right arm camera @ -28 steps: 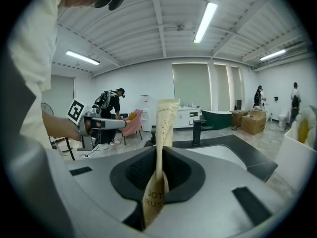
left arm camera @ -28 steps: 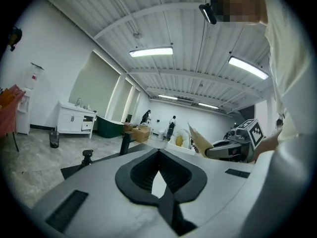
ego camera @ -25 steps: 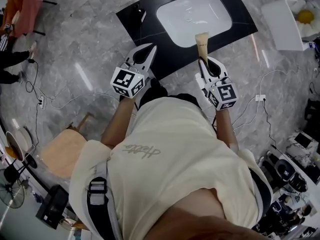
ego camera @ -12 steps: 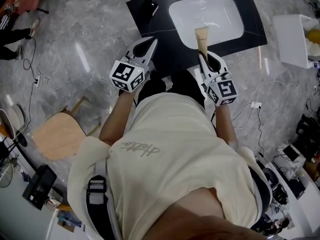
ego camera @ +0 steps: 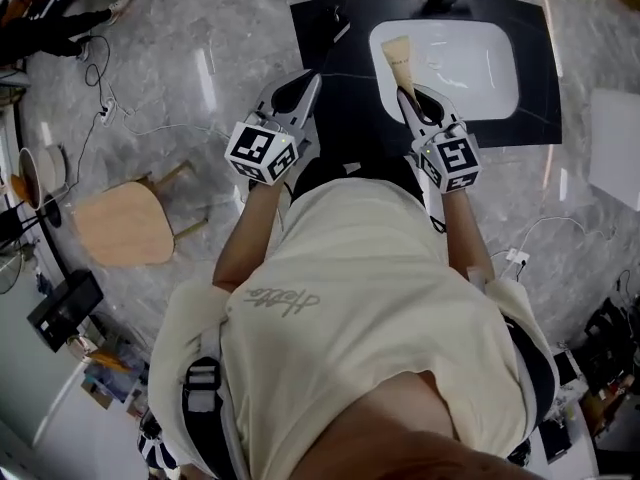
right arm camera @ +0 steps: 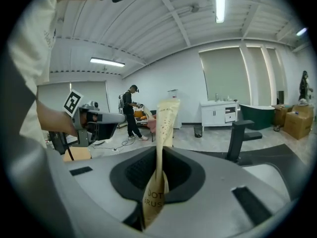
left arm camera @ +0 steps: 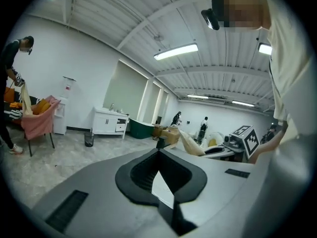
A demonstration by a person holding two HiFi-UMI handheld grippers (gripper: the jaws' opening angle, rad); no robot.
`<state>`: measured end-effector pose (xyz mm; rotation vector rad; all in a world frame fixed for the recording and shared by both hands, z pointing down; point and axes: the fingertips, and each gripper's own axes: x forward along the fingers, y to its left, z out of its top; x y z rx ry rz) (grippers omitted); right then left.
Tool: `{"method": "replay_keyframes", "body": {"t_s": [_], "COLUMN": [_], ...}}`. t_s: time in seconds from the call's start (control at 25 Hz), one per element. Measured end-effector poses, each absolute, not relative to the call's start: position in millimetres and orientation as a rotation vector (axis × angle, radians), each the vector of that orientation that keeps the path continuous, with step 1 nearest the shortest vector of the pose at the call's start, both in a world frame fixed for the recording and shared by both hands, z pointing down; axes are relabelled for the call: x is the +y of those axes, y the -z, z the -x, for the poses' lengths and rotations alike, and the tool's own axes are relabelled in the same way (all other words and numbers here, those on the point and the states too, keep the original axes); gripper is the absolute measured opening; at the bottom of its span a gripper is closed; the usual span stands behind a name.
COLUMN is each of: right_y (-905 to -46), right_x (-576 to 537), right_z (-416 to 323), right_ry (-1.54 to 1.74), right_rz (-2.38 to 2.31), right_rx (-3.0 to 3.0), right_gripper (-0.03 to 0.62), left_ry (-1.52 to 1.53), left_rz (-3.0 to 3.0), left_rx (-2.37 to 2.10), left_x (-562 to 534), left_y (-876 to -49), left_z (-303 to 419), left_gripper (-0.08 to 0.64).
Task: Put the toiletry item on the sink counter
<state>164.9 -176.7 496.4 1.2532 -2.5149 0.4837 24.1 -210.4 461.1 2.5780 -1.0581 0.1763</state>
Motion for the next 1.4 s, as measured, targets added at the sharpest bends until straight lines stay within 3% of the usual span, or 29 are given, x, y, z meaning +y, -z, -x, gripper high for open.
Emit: {"method": "replay_keyframes", "body": {"t_s": [0.56, 1.4], "right_y": [-571.4, -668.8], "right_x": [-206.9, -192.5], "right_z": [-176.7, -124.1], "right_ry": [-0.773, -1.122], "right_rz": [-1.065, -1.13], "right_rx": [-2.464, -2.15], "right_gripper": [0.031, 0.031], "left_ry": [-0.218, -0.21], "left_rz": [-2.419, -2.448], "left_rx": [-1.326, -1.115], "left_x": [-198.5, -225.5], "left_y": [-469.4, -522.4], "left_z": [-19.9, 5.9], "left_gripper": [0.003, 0.003]}}
